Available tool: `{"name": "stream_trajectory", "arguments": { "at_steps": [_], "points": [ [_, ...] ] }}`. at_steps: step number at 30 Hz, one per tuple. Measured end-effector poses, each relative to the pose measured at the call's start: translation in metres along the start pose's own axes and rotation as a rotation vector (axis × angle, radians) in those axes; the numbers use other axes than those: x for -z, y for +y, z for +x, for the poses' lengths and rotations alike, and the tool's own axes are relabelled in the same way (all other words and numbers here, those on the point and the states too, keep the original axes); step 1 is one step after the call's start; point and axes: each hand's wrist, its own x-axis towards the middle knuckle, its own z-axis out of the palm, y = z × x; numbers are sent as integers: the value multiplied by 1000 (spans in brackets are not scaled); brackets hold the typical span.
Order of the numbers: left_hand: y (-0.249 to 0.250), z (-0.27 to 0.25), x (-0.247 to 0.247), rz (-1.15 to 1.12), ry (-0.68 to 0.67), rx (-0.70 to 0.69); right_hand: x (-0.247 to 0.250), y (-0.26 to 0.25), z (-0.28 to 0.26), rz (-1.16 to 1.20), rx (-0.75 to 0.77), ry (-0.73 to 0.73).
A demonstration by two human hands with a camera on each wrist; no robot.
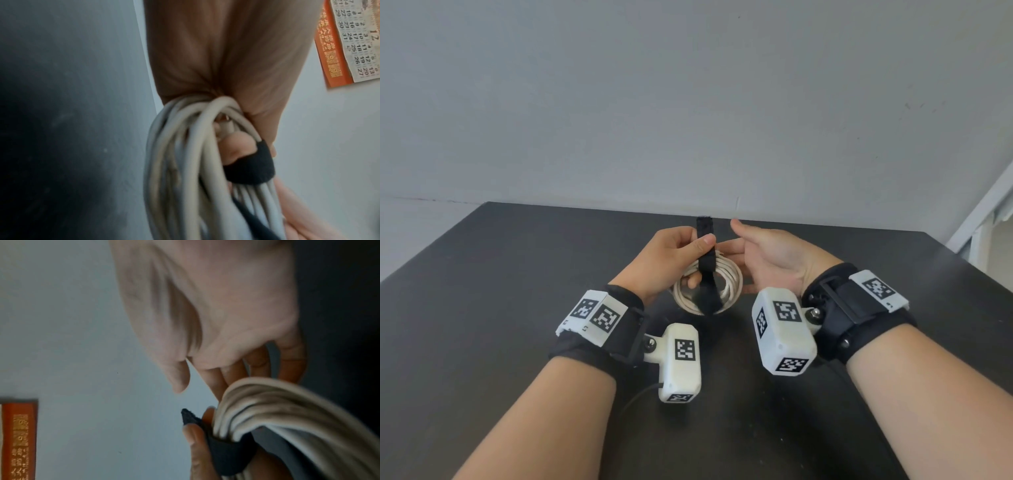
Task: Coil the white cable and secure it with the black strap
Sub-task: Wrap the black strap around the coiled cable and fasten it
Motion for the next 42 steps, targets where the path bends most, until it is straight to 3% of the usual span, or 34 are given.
{"name": "stream_trajectory", "arguments": {
  "at_steps": [3, 7, 15, 23, 30, 34, 42],
  "points": [
    [2, 0, -2, 3, -33, 4, -5, -2, 3, 132, 37, 73],
    [0, 2, -1, -2, -101, 22, -11, 3, 10, 55, 282, 328],
    [-1, 0, 0, -55, -218, 97, -3, -7, 7, 108, 504, 567],
    [-5, 4, 3, -140, 31, 98, -20, -6, 2, -61, 548, 379],
    [-13, 9, 8, -111, 225, 109, -31, -2, -9, -601, 488, 299],
    [-15, 9, 11, -127, 205, 85, -33, 1, -9, -743, 413, 217],
    [-16, 9, 7, -185, 204, 55, -31, 2, -15, -870, 431, 141]
  ]
}}
